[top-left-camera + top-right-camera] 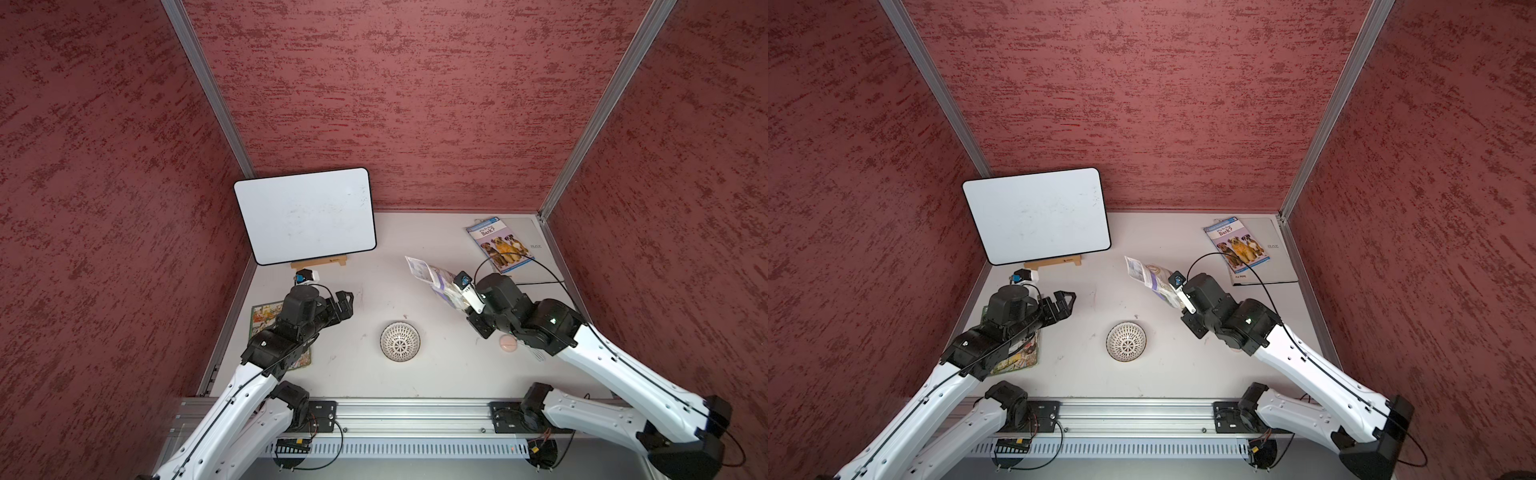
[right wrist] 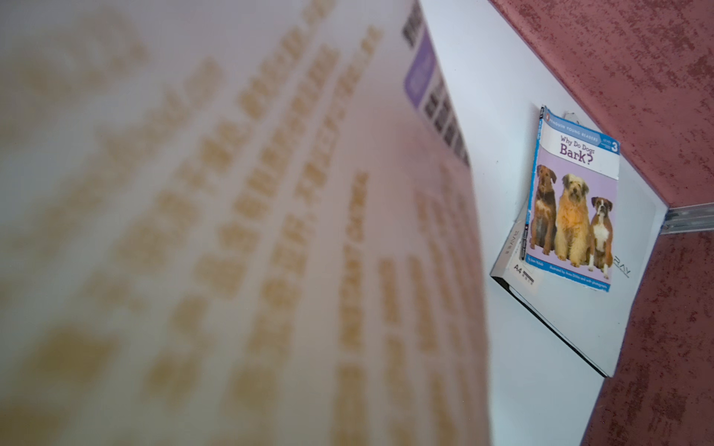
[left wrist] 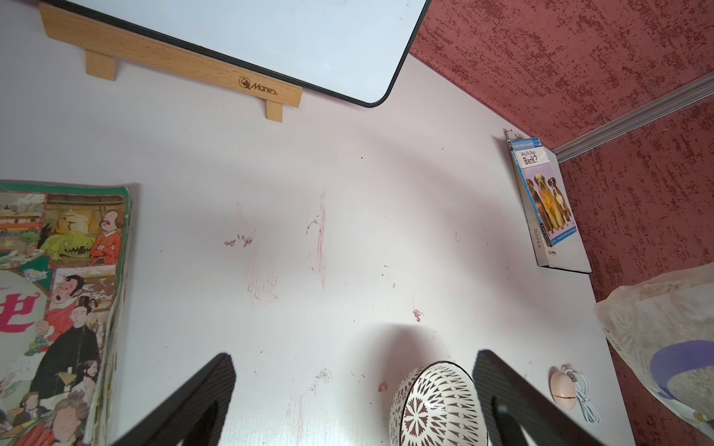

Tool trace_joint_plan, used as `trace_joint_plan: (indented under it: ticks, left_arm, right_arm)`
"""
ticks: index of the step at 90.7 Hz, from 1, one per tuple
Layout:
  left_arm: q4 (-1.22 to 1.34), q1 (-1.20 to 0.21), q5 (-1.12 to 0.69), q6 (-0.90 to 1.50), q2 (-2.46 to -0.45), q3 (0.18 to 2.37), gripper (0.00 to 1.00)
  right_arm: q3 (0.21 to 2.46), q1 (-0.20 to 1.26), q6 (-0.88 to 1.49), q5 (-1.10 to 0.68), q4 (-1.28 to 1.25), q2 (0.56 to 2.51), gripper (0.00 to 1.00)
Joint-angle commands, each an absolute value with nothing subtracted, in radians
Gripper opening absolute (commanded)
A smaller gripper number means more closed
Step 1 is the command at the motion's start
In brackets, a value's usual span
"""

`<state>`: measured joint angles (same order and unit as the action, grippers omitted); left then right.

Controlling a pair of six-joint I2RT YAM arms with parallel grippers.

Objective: Pour the oats into the breakfast bowl
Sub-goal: Pick up the oats bag from the center of the board, then pour the oats into the bowl.

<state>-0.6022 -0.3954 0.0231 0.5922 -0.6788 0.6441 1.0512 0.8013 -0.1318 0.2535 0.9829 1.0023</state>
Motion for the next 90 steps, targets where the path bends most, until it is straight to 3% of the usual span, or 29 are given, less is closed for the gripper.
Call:
trace_joint_plan:
  ticks: [1,90]
  left_arm:
    - [-0.582,-0.385,0.005,0.574,-0.672,0.626,1.0]
    - [-0.535,-0.374,-0.01,0.577,-0.664,0.558,1.0]
  right_arm:
    - [1.12,0.797,-0.196,0.301,0.993,0.981,0.0]
    - [1.209,0.919,-0.405,0.438,1.226,1.065,0.0]
